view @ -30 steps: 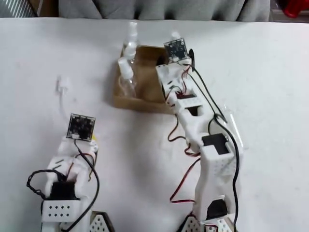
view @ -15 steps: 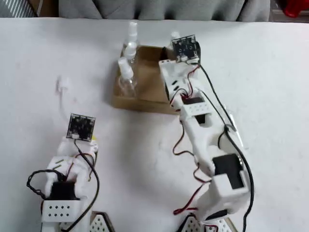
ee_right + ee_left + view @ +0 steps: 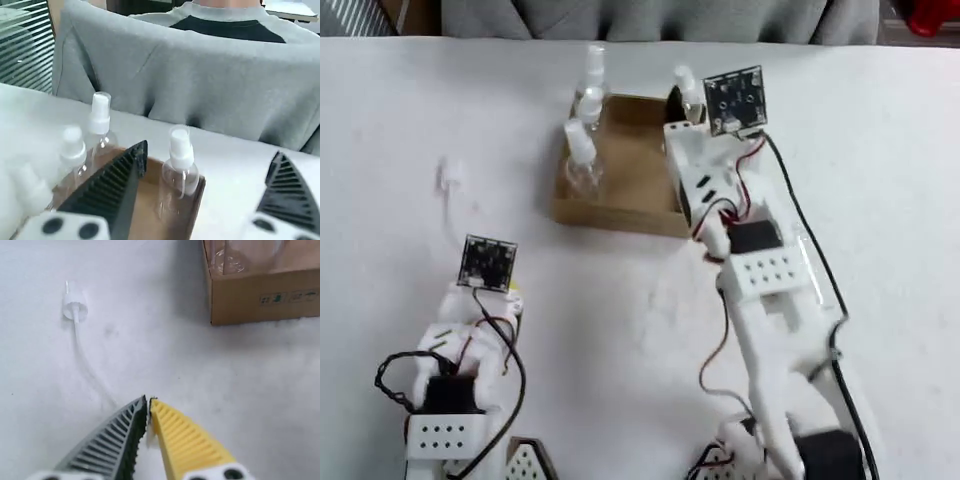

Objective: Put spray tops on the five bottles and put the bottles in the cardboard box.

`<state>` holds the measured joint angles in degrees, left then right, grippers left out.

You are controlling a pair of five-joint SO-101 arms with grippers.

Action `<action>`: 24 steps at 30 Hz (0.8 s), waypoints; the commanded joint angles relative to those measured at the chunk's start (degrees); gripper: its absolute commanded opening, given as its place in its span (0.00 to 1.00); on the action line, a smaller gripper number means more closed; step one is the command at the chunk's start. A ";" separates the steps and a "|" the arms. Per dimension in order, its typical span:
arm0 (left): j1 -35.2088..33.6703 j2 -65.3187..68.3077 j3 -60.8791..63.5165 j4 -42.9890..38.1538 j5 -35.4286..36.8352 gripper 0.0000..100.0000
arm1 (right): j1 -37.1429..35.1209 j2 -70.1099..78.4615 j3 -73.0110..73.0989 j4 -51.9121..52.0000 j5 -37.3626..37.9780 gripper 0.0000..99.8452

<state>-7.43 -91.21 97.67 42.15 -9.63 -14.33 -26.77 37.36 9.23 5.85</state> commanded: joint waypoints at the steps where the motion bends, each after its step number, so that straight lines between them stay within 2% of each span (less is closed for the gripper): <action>1: -1.54 -0.31 -0.26 -1.58 -0.70 0.02 | 1.54 -8.40 -0.70 12.79 -0.53 0.31; 5: -1.54 -0.31 -0.26 -1.58 -0.70 0.02 | 5.41 -14.20 -0.79 22.73 -0.18 0.18; 9: -1.54 -0.31 -0.26 -1.58 -0.70 0.02 | 10.33 -16.66 -0.79 31.60 8.88 0.06; 12: -1.54 -0.31 -0.26 -1.58 -0.70 0.02 | 13.85 -16.57 -0.79 39.34 13.89 0.06; 18: -1.54 -0.31 -0.26 -1.58 -0.70 0.02 | 21.41 -16.57 -0.88 52.00 18.64 0.06; 20: -1.54 -0.31 -0.26 -1.58 -0.70 0.02 | 23.96 -17.01 -0.88 53.23 21.27 0.08; 24: -1.54 -0.31 -0.26 -1.58 -0.70 0.02 | 28.35 -16.75 -0.26 52.09 30.77 0.17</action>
<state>-8.22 -91.21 97.67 42.15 -9.63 11.08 -42.42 37.36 61.80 30.46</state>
